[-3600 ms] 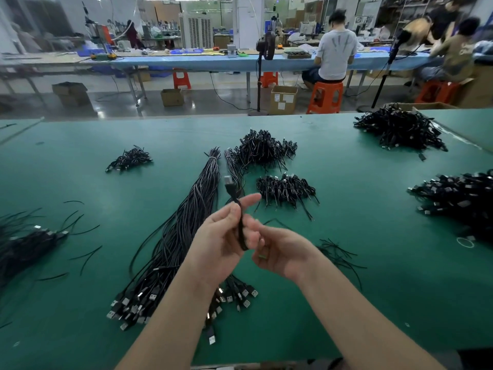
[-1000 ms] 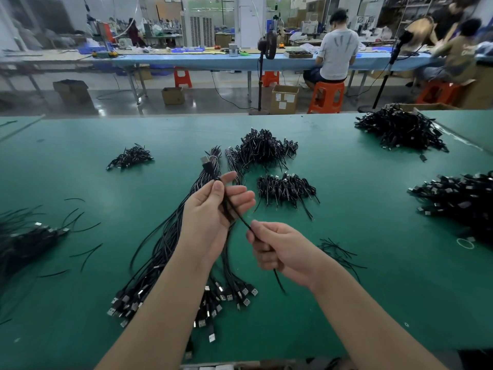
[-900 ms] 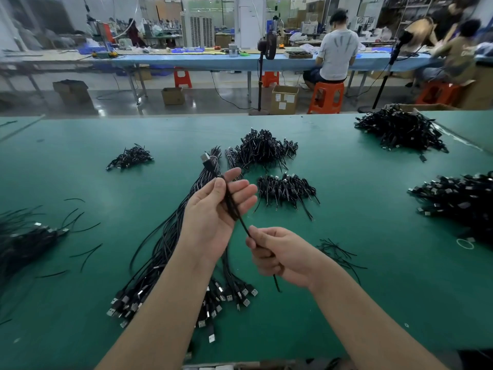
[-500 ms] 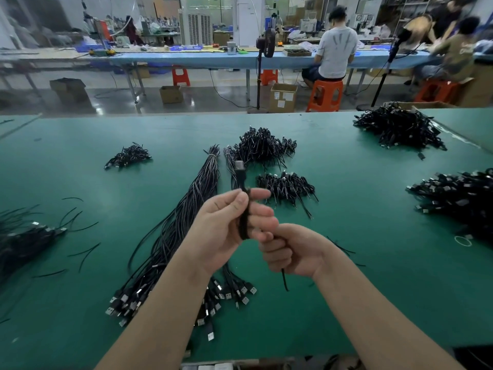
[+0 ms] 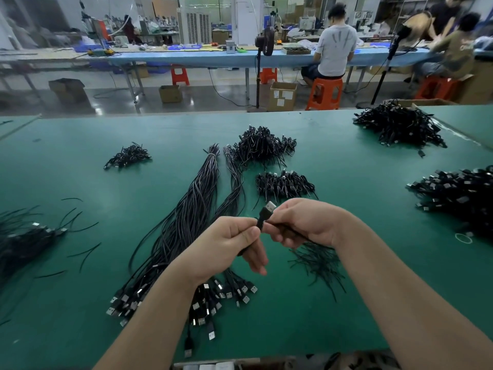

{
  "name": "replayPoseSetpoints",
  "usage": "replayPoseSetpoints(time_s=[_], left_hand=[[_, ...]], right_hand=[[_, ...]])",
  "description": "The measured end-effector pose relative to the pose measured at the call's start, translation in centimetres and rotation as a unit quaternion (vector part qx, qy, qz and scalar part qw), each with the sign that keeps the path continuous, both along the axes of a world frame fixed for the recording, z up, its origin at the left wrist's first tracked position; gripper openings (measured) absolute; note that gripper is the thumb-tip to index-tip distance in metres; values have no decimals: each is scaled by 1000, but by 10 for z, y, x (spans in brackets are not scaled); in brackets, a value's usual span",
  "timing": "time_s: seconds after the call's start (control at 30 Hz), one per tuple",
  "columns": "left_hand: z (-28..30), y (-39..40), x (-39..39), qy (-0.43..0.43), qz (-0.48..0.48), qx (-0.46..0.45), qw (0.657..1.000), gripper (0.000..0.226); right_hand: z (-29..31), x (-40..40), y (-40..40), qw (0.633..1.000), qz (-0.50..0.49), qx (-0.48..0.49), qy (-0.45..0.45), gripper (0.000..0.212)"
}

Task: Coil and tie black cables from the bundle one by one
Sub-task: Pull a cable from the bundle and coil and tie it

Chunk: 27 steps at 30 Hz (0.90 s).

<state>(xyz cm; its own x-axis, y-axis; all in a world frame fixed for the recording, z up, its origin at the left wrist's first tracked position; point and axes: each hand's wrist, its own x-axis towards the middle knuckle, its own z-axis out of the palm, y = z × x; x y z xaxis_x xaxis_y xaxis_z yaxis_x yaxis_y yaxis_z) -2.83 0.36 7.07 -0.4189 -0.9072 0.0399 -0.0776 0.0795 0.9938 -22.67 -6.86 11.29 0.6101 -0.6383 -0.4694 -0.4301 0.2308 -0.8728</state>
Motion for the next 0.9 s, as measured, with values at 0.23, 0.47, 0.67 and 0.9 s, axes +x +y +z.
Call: replayPoseSetpoints(time_s=[0.23, 0.47, 0.67, 0.9], left_hand=[[-19, -8, -17, -95, 144, -18, 985, 26], [-17, -10, -32, 66, 338, -99, 934, 27], [8, -14, -35, 369, 327, 48, 868, 28], [12, -14, -31, 338, 311, 61, 886, 25]], right_hand=[[11, 4, 2, 984, -57, -146, 85, 34], [-2, 19, 37, 992, -58, -78, -86, 27], [-26, 25, 52, 995, -27, -68, -63, 25], [-36, 23, 51, 993, -30, -74, -89, 23]])
